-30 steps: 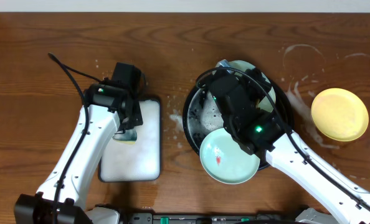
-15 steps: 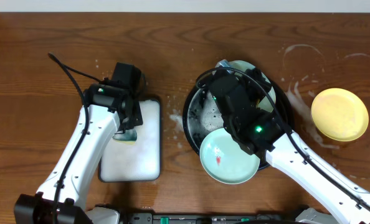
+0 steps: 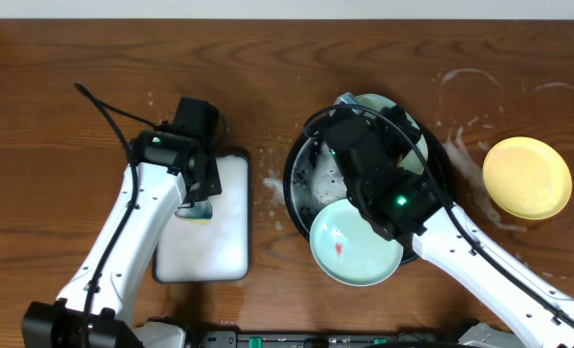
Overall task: Clean dirty plates on tray and stack at the side
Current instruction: 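Lift the pale green plate with the right gripper toward the side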
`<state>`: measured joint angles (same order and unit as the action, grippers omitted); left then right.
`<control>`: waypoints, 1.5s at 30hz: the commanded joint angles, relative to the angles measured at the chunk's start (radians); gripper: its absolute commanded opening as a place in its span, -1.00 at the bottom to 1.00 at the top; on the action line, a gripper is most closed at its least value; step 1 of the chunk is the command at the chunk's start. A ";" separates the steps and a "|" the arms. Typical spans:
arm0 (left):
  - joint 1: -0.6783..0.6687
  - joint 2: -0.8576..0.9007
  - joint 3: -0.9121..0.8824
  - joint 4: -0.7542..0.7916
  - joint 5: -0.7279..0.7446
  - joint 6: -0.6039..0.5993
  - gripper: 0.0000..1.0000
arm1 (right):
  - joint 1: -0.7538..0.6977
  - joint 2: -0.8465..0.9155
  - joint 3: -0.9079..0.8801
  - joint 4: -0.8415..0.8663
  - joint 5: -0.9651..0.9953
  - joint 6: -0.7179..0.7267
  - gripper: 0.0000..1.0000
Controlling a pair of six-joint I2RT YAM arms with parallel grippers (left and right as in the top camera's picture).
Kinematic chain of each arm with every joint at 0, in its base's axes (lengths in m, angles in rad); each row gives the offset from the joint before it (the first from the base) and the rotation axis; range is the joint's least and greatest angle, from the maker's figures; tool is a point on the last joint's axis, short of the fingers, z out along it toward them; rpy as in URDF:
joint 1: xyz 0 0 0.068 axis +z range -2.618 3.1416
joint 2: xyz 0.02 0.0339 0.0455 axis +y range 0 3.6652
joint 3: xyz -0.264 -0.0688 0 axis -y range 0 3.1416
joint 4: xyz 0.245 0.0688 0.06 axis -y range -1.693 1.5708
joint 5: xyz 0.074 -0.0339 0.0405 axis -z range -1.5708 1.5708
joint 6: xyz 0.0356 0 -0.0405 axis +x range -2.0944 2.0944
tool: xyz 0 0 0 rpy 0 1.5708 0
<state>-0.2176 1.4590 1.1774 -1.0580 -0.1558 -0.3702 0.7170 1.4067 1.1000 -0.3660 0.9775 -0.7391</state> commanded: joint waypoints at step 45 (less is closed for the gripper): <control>0.005 0.000 0.002 -0.003 0.000 -0.009 -0.84 | -0.012 -0.012 0.000 -0.002 0.110 0.114 -0.98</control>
<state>-0.2176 1.4590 1.1774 -1.0580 -0.1558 -0.3702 0.7040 1.4067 1.1000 -0.3775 0.9737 -0.6067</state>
